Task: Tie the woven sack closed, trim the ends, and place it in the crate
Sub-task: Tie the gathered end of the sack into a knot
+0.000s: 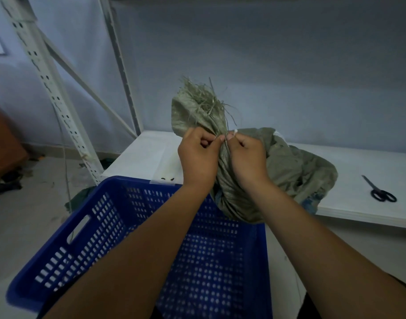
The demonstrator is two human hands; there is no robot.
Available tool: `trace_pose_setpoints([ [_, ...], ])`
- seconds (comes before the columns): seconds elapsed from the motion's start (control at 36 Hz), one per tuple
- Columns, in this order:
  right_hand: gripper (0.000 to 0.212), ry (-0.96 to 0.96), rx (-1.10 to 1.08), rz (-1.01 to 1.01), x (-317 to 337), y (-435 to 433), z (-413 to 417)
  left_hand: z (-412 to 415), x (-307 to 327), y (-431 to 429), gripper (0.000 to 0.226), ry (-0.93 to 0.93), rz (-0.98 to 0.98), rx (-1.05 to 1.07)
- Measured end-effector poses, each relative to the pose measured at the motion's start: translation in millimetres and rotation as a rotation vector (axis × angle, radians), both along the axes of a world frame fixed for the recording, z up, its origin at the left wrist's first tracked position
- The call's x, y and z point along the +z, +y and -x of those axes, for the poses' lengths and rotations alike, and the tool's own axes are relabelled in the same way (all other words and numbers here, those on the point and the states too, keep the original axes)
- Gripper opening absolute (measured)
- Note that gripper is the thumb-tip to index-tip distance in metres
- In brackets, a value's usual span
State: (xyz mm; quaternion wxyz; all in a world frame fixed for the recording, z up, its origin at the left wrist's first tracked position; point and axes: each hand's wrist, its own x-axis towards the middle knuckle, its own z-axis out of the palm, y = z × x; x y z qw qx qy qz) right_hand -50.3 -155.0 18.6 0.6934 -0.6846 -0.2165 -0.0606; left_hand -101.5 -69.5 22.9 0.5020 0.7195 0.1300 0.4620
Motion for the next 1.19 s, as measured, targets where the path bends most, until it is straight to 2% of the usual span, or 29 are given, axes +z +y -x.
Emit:
trace_pose_setpoints([
  [0.06, 0.049, 0.000, 0.001, 0.019, -0.5, -1.1, 0.2, 1.0, 0.5, -1.9, 0.023, -0.003, -0.013, 0.001],
  [0.25, 0.043, 0.028, 0.000, 0.027, 2.3, -2.2, 0.4, 3.5, 2.1, -1.5, 0.020, -0.009, -0.119, 0.003],
  [0.33, 0.057, 0.087, 0.000, -0.012, 1.2, -2.3, -1.9, 4.6, 4.3, 0.9, 0.013, -0.010, -0.162, 0.000],
  [0.39, 0.060, 0.136, -0.014, -0.039, 1.6, -2.6, -3.5, 6.2, 6.3, 2.1, 0.009, -0.026, -0.181, -0.010],
  [0.56, 0.026, 0.161, -0.150, -0.047, 5.6, -3.7, -4.7, 6.2, 5.3, 1.0, 0.007, -0.021, -0.322, -0.083],
  [0.67, 0.024, 0.135, -0.161, 0.021, 3.8, -4.5, -5.3, 5.1, 5.7, 0.3, 0.009, -0.004, -0.447, -0.112],
  [0.78, 0.027, 0.087, -0.185, 0.107, 1.6, -4.2, -4.1, 2.0, 4.8, -1.1, 0.015, 0.026, -0.612, -0.113],
  [0.97, 0.034, 0.057, -0.187, 0.104, 0.5, -6.3, -2.5, 2.8, 6.4, 5.7, 0.020, 0.100, -0.536, -0.143],
  [1.06, 0.046, 0.026, -0.157, 0.074, -1.4, -3.0, -1.3, 2.9, 6.7, 11.4, 0.023, 0.102, -0.563, -0.101],
  [1.19, 0.048, -0.049, -0.110, 0.008, 0.4, 0.8, 3.5, 1.9, 7.2, 20.1, 0.027, 0.132, -0.658, -0.045],
])
